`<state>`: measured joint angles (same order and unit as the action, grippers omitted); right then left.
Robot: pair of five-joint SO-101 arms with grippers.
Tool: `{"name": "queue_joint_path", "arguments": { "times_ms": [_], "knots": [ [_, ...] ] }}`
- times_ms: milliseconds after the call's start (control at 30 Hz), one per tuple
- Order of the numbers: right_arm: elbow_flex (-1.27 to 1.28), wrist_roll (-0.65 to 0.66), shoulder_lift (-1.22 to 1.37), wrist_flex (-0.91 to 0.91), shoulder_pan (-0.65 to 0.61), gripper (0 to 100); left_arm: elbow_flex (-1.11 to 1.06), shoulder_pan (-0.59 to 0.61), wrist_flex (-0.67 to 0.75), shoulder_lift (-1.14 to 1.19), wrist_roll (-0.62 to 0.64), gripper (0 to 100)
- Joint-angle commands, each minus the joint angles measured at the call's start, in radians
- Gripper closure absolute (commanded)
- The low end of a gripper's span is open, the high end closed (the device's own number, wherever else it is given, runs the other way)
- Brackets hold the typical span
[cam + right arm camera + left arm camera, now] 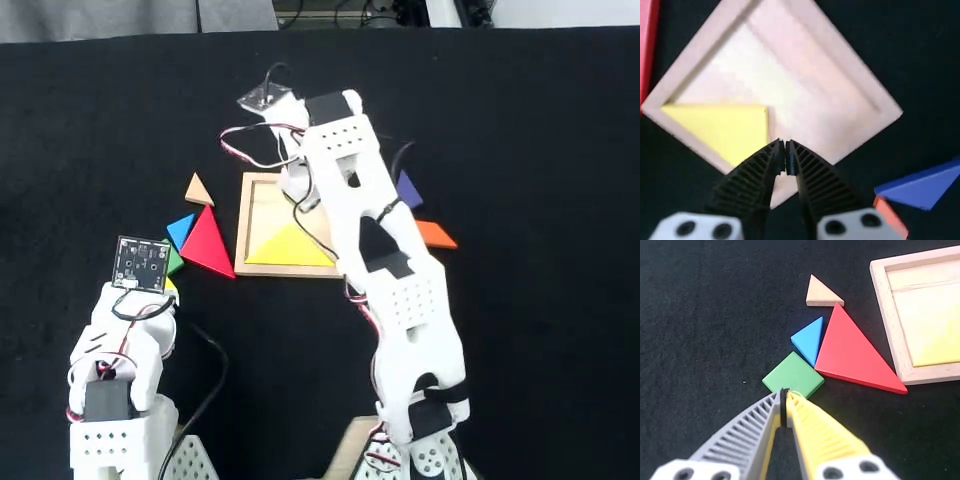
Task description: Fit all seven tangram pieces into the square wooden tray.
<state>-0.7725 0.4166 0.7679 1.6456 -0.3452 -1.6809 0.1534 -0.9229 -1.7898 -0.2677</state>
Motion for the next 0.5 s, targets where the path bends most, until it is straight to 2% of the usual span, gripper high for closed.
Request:
{"name": "queue_joint_path", "arguments": {
  "times_ms": [0, 467],
  "knots": [
    [-0.013, 0.002, 0.016, -0.081, -0.008, 98.8, -0.021, -0.004, -0.005, -0.008, -0.008, 97],
    [-0.013, 0.002, 0.070, -0.124, -0.100, 98.8, -0.021, -0.004, -0.005, -0.008, -0.008, 97]
  ]
}}
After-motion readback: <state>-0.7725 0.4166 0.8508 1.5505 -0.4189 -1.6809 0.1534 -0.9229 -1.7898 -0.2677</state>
